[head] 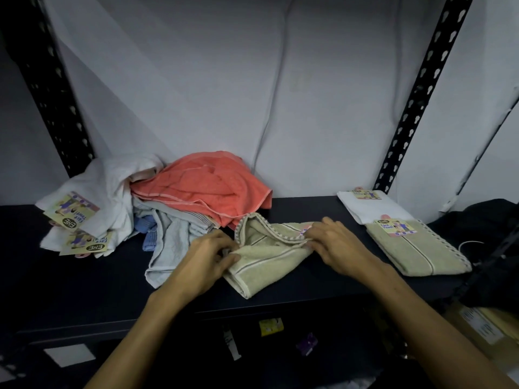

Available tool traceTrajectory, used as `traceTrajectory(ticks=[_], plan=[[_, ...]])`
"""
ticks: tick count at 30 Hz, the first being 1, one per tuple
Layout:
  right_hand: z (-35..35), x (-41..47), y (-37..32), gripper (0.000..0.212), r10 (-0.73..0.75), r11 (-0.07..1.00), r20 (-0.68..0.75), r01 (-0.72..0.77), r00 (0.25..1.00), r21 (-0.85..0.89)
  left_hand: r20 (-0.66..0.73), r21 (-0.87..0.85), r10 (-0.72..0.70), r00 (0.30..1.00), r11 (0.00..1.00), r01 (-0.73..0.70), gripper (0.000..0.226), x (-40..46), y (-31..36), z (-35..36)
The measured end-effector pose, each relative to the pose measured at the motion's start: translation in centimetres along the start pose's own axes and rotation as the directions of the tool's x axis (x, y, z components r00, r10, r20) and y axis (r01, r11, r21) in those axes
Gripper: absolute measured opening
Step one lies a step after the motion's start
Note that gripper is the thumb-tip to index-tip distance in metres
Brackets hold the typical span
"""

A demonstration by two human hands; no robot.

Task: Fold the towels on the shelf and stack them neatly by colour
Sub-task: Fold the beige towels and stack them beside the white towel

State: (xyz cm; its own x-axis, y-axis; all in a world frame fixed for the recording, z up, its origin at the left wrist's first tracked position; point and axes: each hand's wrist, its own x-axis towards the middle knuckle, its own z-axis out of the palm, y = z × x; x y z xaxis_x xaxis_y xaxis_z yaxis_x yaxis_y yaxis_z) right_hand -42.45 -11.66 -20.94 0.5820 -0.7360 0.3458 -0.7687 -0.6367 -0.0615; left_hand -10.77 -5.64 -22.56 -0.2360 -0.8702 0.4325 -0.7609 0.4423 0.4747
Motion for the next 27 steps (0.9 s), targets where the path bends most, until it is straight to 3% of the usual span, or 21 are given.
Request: traceTrajectory(ticks=[4,7,11,14,17,20,24,26,27], plan=[[-3.5,-0.3,3.0,0.007,0.226,0.939,-0.127,-0.182,0.966,0.291,-0.054,0.072,0.000,0.999,0.997,0.004,0.010,0.2,-0.3,-4.1],[-6.9,-0.9,4.8,0.011,0.405,0.780,-0.102,-0.285,0.909,0.557,-0.082,0.066,-0.001,0.997,0.998,0.006,0.012,0.8,-0.3,-6.5],[-9.2,-1.9,5.3,0.012,0.433,0.655,-0.021,-0.299,0.901,0.694,-0.020,0.059,0.023,1.000,0.998,-0.021,0.013,2.2,0.8,-7.8],[-10.1,-2.6,5.5,0.016,0.485,0.553,0.053,-0.353,0.873,0.755,0.034,-0.131,-0.012,0.999,0.991,0.016,0.011,3.2,1.5,-8.1],[-9.6,-2.7,6.0,0.023,0.537,0.536,0.154,-0.476,0.830,0.697,0.234,-0.354,-0.091,0.968,0.919,0.172,0.003,4.1,1.0,-7.1],[-7.4,-2.1,6.2,0.020,0.582,0.587,0.186,-0.568,0.791,0.577,0.374,-0.360,-0.188,0.908,0.873,0.330,0.006,5.1,-0.9,-4.0],[-3.2,-0.6,6.2,0.021,0.627,0.724,0.119,-0.632,0.770,0.277,0.406,-0.282,-0.300,0.863,0.858,0.430,0.013,5.7,-3.1,0.0],[-1.1,0.0,5.1,0.028,0.641,0.766,0.038,-0.642,0.767,0.021,0.384,-0.232,-0.302,0.872,0.883,0.408,0.018,5.7,-3.6,1.0],[-0.3,0.1,4.3,0.029,0.657,0.754,-0.002,-0.657,0.754,-0.018,0.365,-0.198,-0.282,0.887,0.908,0.369,0.018,5.6,-3.7,1.3]])
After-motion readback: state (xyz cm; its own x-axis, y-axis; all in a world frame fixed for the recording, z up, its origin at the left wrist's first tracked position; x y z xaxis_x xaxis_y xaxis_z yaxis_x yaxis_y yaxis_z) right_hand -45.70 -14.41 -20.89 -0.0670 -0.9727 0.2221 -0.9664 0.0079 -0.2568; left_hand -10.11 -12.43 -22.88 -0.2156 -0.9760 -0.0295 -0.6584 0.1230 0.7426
